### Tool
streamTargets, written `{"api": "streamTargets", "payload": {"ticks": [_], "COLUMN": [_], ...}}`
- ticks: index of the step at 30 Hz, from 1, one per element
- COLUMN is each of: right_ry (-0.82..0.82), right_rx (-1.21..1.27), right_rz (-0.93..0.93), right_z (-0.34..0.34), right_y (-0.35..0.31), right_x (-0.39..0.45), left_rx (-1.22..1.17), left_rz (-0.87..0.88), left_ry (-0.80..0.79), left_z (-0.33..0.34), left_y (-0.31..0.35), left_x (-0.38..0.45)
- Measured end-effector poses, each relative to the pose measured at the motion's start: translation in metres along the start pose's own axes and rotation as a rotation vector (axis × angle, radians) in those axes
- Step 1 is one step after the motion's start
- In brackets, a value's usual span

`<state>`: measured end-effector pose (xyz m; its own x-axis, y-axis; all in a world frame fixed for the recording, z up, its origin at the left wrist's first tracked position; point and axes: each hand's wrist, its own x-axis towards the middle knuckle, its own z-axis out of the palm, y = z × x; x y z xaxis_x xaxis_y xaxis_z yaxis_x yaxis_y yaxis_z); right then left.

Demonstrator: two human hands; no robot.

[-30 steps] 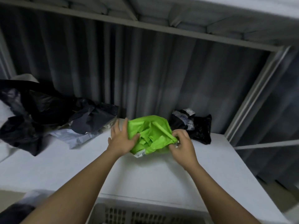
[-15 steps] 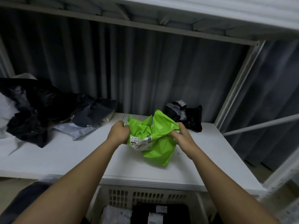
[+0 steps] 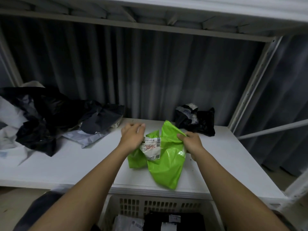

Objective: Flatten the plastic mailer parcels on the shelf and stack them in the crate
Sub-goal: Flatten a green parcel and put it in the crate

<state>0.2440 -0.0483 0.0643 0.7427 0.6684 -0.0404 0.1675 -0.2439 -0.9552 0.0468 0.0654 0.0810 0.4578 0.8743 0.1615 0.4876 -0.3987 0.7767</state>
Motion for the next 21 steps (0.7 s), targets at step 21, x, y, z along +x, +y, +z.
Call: {"api": "streamTargets", "payload": {"ticks": [21], "right_ry": [-0.100], "right_rx": [-0.950], "right_rz": [-0.426], "right_z": [0.007], "right_y": [0.047], "right_x": [0.002], "left_rx": [-0.104], "left_rz": [0.095], "left_ry": [-0.075], "left_z": [0.093], "left_y": [-0.014], "left_x": [0.012]}}
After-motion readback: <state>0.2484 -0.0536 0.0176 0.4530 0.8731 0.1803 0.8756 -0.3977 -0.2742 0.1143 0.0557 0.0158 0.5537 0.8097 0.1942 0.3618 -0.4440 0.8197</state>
